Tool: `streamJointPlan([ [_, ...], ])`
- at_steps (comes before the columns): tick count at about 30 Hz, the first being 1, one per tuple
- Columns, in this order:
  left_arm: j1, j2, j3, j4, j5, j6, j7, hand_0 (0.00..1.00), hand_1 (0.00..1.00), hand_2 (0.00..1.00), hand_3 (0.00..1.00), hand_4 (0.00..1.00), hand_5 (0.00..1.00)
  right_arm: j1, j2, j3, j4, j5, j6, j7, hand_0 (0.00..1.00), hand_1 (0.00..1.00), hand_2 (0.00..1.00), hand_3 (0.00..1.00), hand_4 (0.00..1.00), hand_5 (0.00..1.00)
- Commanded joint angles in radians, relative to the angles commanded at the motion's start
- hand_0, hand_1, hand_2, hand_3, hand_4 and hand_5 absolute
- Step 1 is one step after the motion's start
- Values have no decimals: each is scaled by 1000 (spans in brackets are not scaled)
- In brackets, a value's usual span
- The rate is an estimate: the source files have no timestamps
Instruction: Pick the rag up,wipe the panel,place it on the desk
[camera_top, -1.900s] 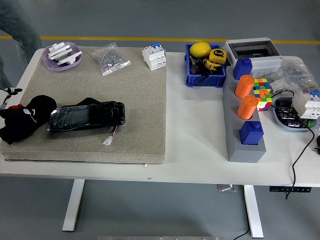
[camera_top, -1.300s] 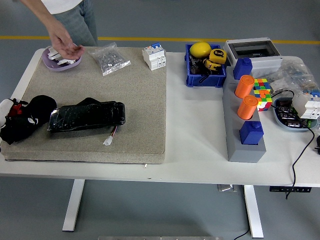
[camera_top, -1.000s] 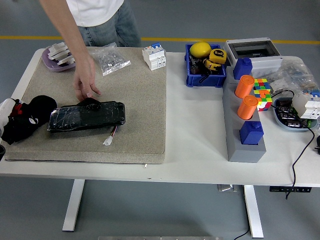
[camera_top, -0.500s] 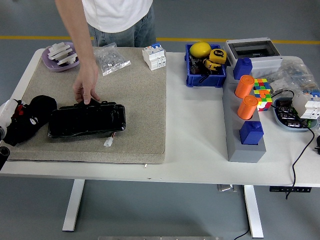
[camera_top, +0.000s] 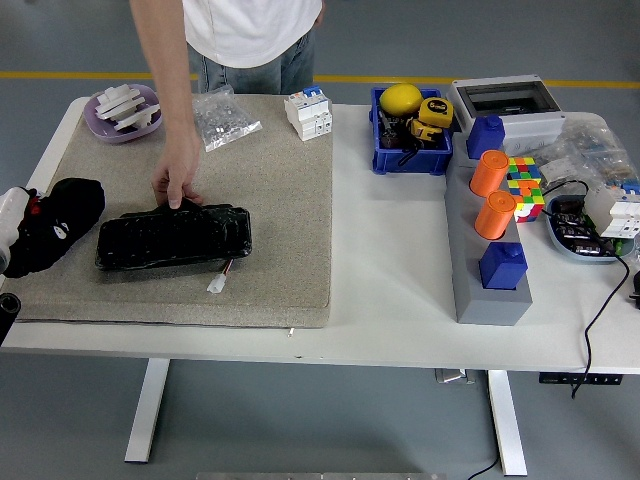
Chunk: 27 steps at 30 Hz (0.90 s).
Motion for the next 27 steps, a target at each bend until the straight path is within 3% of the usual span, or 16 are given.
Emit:
streamJointPlan([
  [7, 81, -21, -34, -185, 46, -21, 104, 230, 232, 534, 528, 251, 2, -2, 0, 7, -1, -2, 1, 0, 739, 511, 652, 604, 998, 597],
  [13, 149, -42, -43, -318, 45, -7, 170, 227, 228, 533, 530, 264, 2, -5, 1, 13, -2, -4, 1, 1, 739, 511, 652, 603, 998, 598],
  [27, 173, -79, 7, -332, -42, 72, 153, 226, 216, 533, 527, 254, 2, -5, -2, 16, -3, -5, 0, 1, 739, 511, 652, 604, 998, 598],
])
